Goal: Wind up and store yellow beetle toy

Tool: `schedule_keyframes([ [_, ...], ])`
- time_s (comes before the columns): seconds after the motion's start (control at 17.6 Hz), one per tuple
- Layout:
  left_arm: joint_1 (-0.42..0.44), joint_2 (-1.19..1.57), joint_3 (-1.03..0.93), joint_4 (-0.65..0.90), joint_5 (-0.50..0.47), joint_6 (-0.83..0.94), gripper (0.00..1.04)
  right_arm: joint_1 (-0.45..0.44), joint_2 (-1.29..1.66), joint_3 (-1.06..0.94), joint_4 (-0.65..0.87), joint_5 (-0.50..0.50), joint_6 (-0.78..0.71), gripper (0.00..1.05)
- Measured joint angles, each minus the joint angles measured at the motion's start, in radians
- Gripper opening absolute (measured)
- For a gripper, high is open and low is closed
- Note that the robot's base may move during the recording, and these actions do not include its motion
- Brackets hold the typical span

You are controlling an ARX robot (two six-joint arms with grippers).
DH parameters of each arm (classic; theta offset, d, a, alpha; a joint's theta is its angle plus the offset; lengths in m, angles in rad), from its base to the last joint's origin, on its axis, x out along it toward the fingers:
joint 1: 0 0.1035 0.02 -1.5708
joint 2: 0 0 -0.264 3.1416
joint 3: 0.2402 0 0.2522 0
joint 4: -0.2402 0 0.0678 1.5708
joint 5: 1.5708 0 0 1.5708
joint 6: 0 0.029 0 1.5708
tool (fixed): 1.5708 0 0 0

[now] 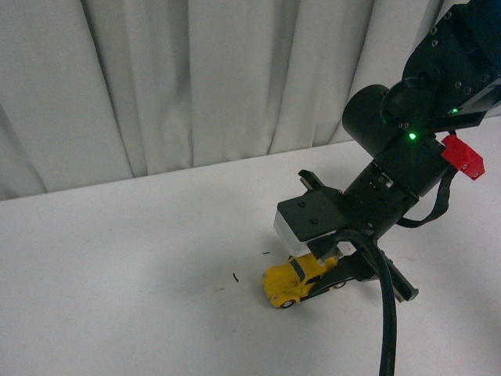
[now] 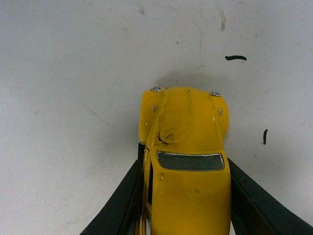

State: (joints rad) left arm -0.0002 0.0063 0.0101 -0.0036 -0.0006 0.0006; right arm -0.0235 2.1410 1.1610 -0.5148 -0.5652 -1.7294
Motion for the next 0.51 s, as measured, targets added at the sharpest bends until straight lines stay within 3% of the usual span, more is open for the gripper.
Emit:
schedule_keyframes([
  [0.51, 0.000, 0.000, 0.000, 0.000, 0.000, 0.000, 0.98, -0.016, -0.003, -0.034, 0.046, 0.010, -0.001, 0.42],
])
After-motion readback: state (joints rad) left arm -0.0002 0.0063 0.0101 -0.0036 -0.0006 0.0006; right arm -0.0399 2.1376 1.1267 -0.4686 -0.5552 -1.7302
